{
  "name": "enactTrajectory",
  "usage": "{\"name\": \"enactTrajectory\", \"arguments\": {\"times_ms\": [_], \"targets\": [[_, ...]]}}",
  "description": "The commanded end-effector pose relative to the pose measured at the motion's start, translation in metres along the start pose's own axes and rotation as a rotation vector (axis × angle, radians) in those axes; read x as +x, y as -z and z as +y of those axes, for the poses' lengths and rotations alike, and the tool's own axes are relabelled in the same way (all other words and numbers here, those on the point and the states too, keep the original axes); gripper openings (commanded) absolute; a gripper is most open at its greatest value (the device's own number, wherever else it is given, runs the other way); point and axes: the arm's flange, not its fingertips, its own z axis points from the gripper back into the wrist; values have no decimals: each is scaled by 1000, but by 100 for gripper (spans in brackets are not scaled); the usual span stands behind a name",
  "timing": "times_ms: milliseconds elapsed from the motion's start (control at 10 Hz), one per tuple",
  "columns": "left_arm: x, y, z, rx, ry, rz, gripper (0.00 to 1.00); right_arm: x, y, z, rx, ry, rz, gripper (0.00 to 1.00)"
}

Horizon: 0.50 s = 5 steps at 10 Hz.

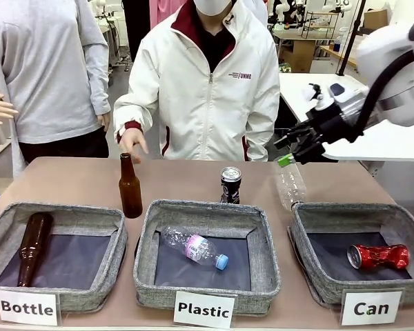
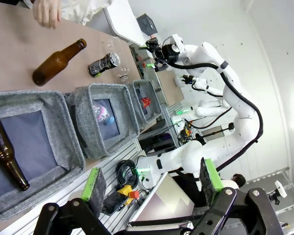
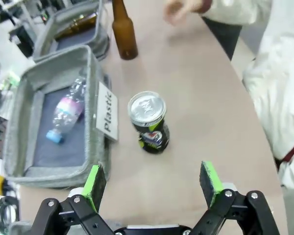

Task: Sort the can waste into the basket.
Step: Pick up the can waste from the table and place it in the right Fabric basket.

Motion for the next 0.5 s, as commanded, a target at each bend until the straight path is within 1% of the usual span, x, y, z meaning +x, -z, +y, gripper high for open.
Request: {"name": "enactTrajectory", "arguments": {"times_ms": [0,200,300,400], "targets": [[0,-2,0,2,-1,-4,100,3,33,-20,-16,-94,5,100],[0,-2,0,2,-1,-4,100,-12,66,-37,14,-108,47,100],[0,-2,0,2,-1,-4,100,-16,77,-42,15,-105,54,100],[0,-2,0,2,-1,-4,100,-19,87,-44,52,-112,67,100]]}}
